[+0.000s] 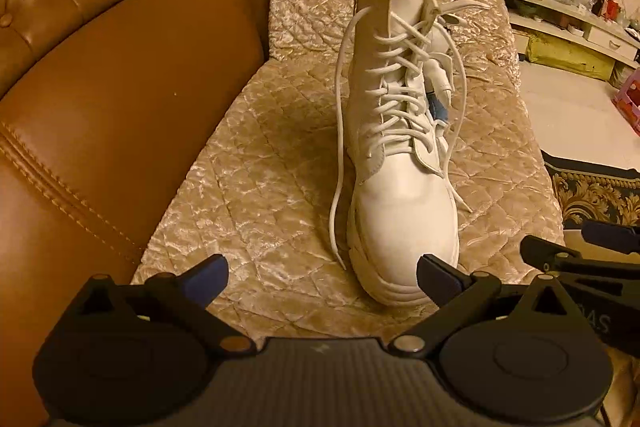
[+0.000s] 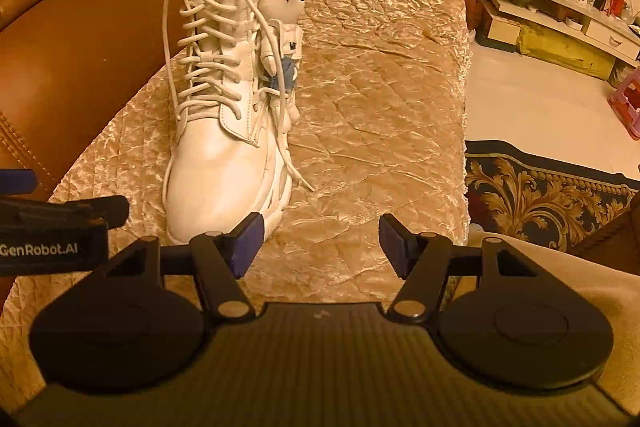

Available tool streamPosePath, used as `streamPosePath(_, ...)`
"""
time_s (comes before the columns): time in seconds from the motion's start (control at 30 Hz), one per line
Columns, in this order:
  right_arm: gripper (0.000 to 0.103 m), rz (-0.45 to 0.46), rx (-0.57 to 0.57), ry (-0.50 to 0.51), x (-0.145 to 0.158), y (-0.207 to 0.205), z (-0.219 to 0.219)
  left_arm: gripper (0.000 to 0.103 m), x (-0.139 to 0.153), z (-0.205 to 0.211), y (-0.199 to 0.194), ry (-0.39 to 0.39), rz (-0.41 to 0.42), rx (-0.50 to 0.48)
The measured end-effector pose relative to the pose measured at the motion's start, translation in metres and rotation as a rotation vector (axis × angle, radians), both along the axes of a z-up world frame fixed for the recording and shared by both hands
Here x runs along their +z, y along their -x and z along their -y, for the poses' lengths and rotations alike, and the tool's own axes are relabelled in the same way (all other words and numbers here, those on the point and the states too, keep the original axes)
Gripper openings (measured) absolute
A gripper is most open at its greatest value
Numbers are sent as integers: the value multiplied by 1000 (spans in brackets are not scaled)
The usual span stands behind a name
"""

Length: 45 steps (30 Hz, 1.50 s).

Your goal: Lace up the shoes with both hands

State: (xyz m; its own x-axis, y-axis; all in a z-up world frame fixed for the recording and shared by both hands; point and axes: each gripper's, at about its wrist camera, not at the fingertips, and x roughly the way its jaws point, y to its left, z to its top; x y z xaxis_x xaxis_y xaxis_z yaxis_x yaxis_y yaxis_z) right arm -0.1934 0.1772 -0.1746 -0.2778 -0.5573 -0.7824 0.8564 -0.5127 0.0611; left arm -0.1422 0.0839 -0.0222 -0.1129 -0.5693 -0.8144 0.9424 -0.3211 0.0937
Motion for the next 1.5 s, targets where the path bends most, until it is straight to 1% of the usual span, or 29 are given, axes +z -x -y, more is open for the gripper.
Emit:
streamPosePath(0.2, 72, -12, 10, 2, 2, -7, 6, 103, 0, 2, -3, -8, -23, 18)
streamPosePath(0.3, 72, -8, 6, 9, 3, -6, 7, 103, 0, 3, -3, -2, -18, 30)
streamPosePath(0.5, 72, 4, -45, 15, 6, -1, 10, 103, -1, 5, -2, -3, -8, 51)
streamPosePath(0.57, 72, 12, -65, 17, 6, 0, 12, 103, -2, 6, -2, -9, -8, 50)
streamPosePath(0.8, 72, 1, -78, 8, 3, -3, 17, 103, -5, 6, -2, -27, -10, 56)
streamPosePath(0.93, 72, 22, -83, 3, 0, -1, 17, 103, -5, 7, -3, -27, -9, 55)
streamPosePath(1.5, 72, 26, -99, -10, -7, -6, 18, 103, -12, 7, -6, -39, -1, 61)
